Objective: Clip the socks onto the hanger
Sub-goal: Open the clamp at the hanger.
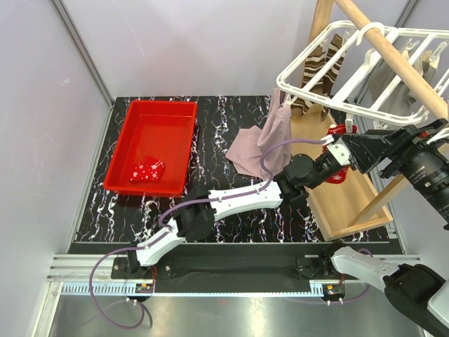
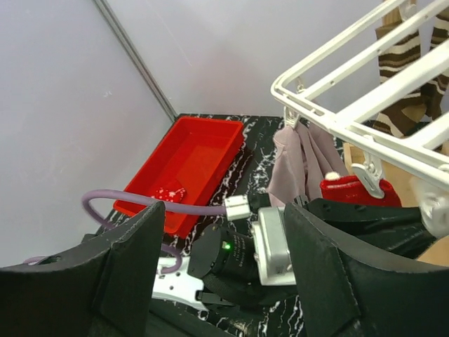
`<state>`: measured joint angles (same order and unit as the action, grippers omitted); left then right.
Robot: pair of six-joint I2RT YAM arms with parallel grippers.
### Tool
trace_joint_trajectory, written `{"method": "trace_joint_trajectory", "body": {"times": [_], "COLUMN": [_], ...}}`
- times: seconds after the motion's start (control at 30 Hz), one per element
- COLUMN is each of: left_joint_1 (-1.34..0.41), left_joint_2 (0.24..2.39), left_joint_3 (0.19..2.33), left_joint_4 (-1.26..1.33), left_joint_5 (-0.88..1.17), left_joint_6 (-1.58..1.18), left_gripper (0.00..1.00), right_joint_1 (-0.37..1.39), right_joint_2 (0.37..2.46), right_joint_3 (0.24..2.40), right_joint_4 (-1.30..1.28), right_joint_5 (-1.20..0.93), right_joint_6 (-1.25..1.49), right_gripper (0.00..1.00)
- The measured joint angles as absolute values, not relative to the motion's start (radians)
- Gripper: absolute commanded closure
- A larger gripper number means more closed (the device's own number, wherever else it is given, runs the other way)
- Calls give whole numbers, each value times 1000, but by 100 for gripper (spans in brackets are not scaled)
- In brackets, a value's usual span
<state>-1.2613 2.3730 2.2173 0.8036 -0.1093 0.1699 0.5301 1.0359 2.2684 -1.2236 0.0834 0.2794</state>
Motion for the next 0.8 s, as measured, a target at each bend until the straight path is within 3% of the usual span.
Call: {"method": "trace_joint_trajectory", "body": {"times": [0.1,0.27,0.37,0.43,0.8], "left_joint_1": [-1261,-1261,-1259,-1258,-1253], "left_joint_2": [2337,2222,2150,2114,2140], "left_joint_3": [2144,1970,1917,1905,2059], "left_joint_4": [804,784,756,740,680], "left_joint_5": [-109,-86,-60,-47,-22], "left_joint_6": [152,92,71,62,102], "left_gripper": [100,100,62,46,29], "right_joint_1": [530,530,530,530,530], "right_joint_2": [1036,1036,1037,1042,1055], "right_joint_3": [2259,2218,2183,2186,2286], "right_joint_4": [-1248,-1299,-1317,-1287,-1316], "right_joint_5": [124,199,222,232,217], "right_joint_6": [278,276,276,282,280], "right_gripper": [30,31,31,31,31]}}
